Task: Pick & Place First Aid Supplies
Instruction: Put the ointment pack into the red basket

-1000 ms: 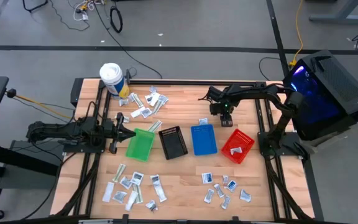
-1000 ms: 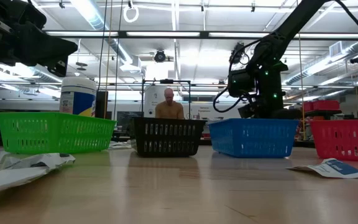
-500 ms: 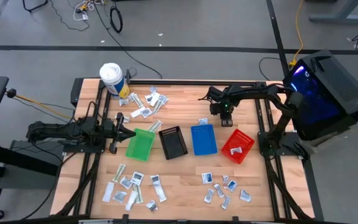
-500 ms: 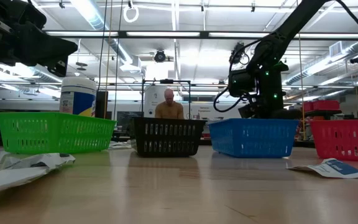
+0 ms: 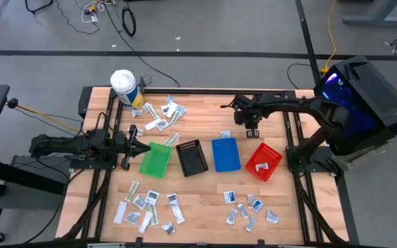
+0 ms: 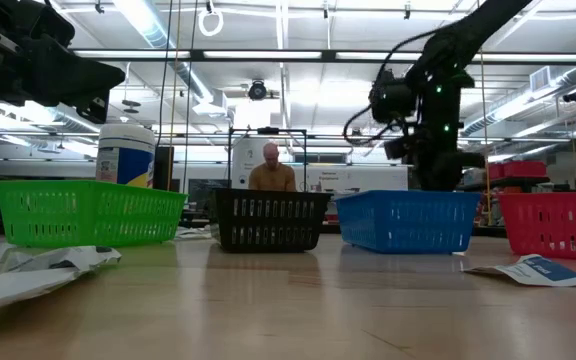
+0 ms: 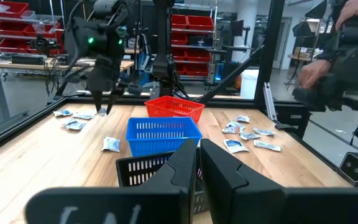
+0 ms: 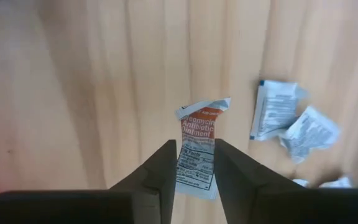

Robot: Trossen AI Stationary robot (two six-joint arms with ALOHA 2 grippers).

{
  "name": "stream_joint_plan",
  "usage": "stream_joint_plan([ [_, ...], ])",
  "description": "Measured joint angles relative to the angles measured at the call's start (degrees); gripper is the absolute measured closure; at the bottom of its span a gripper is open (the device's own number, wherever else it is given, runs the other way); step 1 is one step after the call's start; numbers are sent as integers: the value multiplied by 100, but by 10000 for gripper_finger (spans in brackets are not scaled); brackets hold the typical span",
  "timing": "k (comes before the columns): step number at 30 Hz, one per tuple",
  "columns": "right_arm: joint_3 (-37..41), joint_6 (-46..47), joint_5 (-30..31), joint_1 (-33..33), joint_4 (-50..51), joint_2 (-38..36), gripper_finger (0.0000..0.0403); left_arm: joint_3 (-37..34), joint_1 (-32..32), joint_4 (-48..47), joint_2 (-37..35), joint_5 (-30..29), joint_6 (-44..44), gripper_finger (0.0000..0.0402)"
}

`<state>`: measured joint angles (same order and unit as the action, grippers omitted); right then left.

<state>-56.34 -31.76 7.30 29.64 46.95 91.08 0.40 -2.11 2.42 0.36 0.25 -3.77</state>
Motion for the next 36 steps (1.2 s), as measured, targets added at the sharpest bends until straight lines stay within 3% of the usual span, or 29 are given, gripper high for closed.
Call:
stream_joint_plan([
  [23, -7, 887, -131, -832, 1153, -1659, 298, 1, 0, 0, -2, 0, 0, 369],
  [30, -13, 1033, -1081, -1162, 1601, -1854, 298, 1, 0, 0, -1, 0, 0, 369],
  [36, -13, 1035, -1545, -1622, 1914, -1850, 298, 1, 0, 0, 0, 0, 0, 369],
])
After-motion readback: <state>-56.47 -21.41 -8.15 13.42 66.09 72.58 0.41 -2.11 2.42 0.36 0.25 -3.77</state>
